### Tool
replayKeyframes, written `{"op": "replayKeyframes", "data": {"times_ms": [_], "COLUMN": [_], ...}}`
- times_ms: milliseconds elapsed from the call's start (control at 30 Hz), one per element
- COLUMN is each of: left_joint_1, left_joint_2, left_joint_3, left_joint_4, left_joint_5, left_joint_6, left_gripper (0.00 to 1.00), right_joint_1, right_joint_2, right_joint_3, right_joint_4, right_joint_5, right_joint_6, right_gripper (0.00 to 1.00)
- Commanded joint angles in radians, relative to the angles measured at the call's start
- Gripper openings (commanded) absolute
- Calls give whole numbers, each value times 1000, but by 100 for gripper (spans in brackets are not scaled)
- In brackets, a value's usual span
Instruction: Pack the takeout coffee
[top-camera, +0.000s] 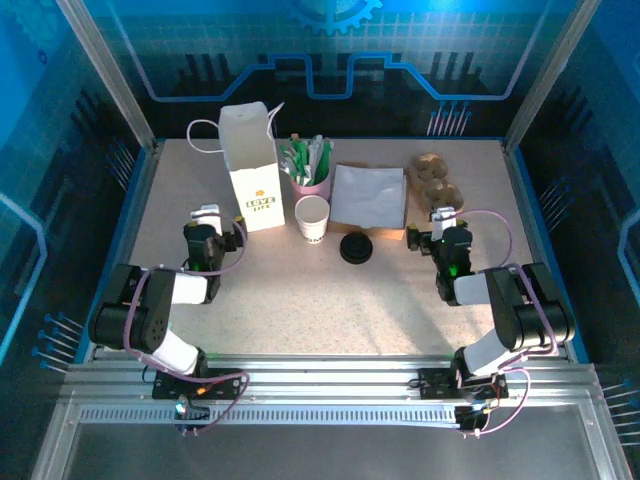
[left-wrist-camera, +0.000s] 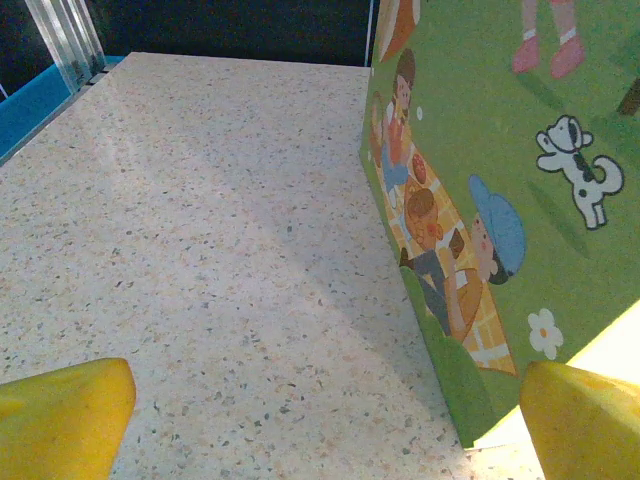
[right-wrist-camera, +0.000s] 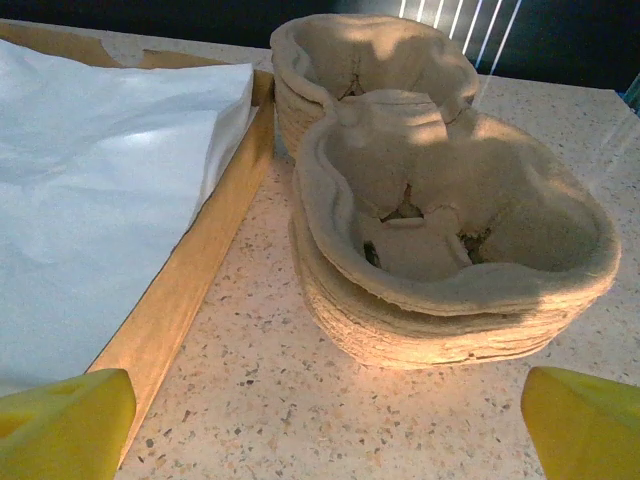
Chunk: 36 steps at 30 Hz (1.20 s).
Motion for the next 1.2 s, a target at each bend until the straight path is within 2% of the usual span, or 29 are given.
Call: {"op": "replayKeyframes", "data": {"times_ms": [0,633,700,800,900,967,1033,1100,1167], "left_joint_1": [8,8,8,8,8,8,8,8,9], "left_joint_2": [5,5,5,5,5,5,5,5,5], "left_joint_3": [-11,-11,-11,-11,-11,-10,-11,-11,-11], "left_joint_4": [31,31,32,33,32,31,30,31,30], "left_joint_5": [12,13,12,13,12,13,12,13,17], "left_joint_6": [-4,-3,-4,-3,-4,-4,-4,-4,-6], "left_gripper": [99,99,99,99,99,99,99,100,99], "right_joint_1": [-22,-19,-18,-13,-2,29,94,156,216], "right_joint_2": [-5,-6,-7,-20,-51,-87,-159,-242,-337], "right_joint_3": [24,24,19,-40,-56,-68,-68,-63,-51], "right_joint_4": [6,3,15,121,124,120,85,37,19], "right_joint_5": [-51,-105,-71,-20,7,46,158,207,252], "right_joint_6": [-3,-31,-18,-5,-7,-38,-86,-150,-142], "right_gripper": [100,100,100,100,100,100,100,100,100]}}
